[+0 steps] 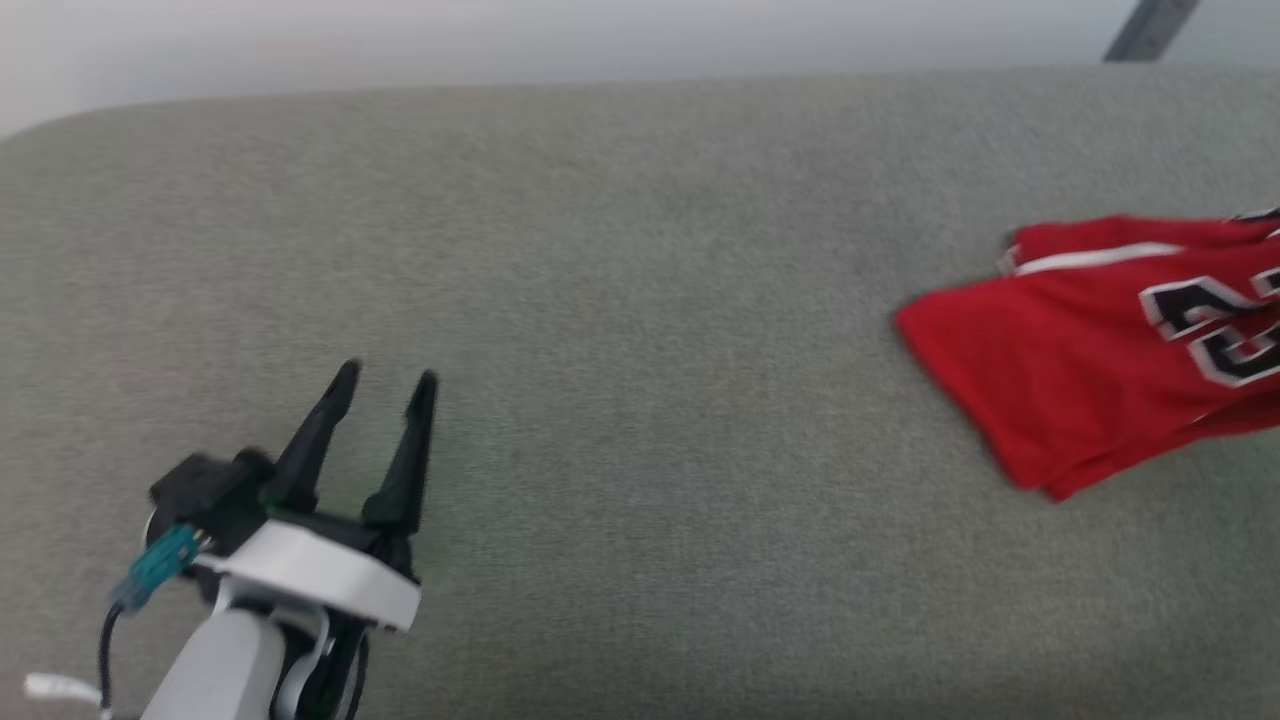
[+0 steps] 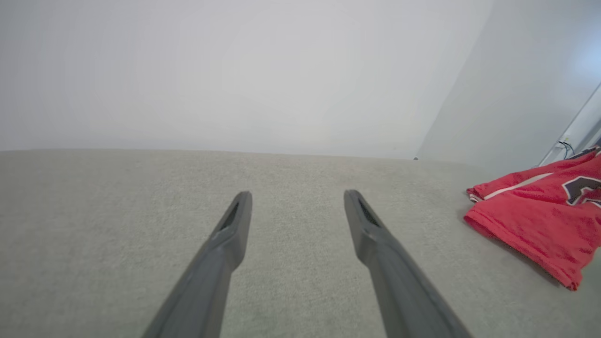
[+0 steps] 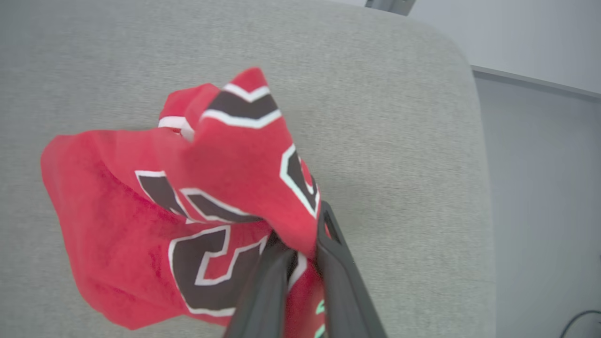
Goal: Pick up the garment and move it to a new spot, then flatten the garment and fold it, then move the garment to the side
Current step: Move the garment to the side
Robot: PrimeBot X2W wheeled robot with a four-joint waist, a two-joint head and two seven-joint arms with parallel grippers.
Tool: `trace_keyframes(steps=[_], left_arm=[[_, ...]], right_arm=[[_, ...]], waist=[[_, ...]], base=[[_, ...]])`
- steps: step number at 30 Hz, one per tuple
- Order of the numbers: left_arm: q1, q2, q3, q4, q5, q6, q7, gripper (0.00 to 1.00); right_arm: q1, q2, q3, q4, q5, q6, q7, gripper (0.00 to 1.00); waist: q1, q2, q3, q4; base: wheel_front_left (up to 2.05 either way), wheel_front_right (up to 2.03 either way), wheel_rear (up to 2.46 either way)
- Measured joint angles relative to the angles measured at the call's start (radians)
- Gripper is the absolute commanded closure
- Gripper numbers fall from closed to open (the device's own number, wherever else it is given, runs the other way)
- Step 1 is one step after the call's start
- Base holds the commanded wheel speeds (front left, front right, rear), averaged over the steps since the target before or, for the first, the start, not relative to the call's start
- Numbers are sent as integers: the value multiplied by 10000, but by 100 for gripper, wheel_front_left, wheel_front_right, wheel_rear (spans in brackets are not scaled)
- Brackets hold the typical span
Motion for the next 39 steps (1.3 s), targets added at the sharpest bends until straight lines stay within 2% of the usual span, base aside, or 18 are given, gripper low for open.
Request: trace_keyframes(steps=[7, 11, 17, 19, 26, 27, 28, 30, 31, 32, 39], left_arm=[[-1188, 56, -890, 46, 0, 0, 0, 0], [-1907, 82, -1415, 161, -13, 0, 0, 0], [-2778, 119, -1952, 297, -94, 0, 2, 0], [-2976, 155, -2061, 313, -123, 0, 0, 0], [-3405, 247, -2332, 420, -255, 0, 2, 0], [-3429, 251, -2334, 435, -276, 0, 2, 0], [-3464, 263, -2326, 439, -284, 0, 0, 0], [-3482, 295, -2290, 456, -286, 0, 0, 0], [-3481, 291, -2215, 456, -291, 0, 0, 0], [-3477, 280, -2115, 447, -336, 0, 0, 0], [-3075, 349, -1661, 322, -420, 0, 0, 0]], right_arm=[[-783, -215, -520, 895, -851, 2, -794, 100], [-1215, -556, -587, 1360, -1350, 2, -1365, 100], [-2034, -754, -949, 2625, -2307, 2, -1981, 100], [-2297, -721, -1233, 3158, -2702, 2, -2245, 100], [-3081, 31, -2410, 5344, -4136, 2, -3476, 100], [-3175, 92, -2523, 5545, -4297, 0, -3655, 95], [-3275, 159, -2612, 5735, -4458, 0, -3814, 77], [-3428, 316, -2788, 6071, -4723, 0, -4080, 29], [-3463, 366, -2846, 6178, -4832, 2, -4199, 29], [-3488, 422, -2890, 6253, -4911, 0, -4320, 0], [-3545, 566, -3296, 6778, -5114, 2, -5149, 0]], waist=[[0, 0, 596, -433], [0, 0, 1006, -559], [0, 0, 1658, -626], [0, 0, 1861, -617], [0, 0, 2394, -444], [0, -1, 2421, -414], [0, 0, 2437, -389], [0, 0, 2429, -377], [0, 0, 2411, -378], [0, 0, 2380, -379], [0, 0, 1969, -429]], base=[[0, 0, 0], [0, 0, 0], [0, 0, 0], [0, 0, 0], [0, 0, 0], [0, 0, 0], [0, 0, 0], [0, 0, 0], [0, 0, 0], [0, 0, 0], [0, 0, 0]])
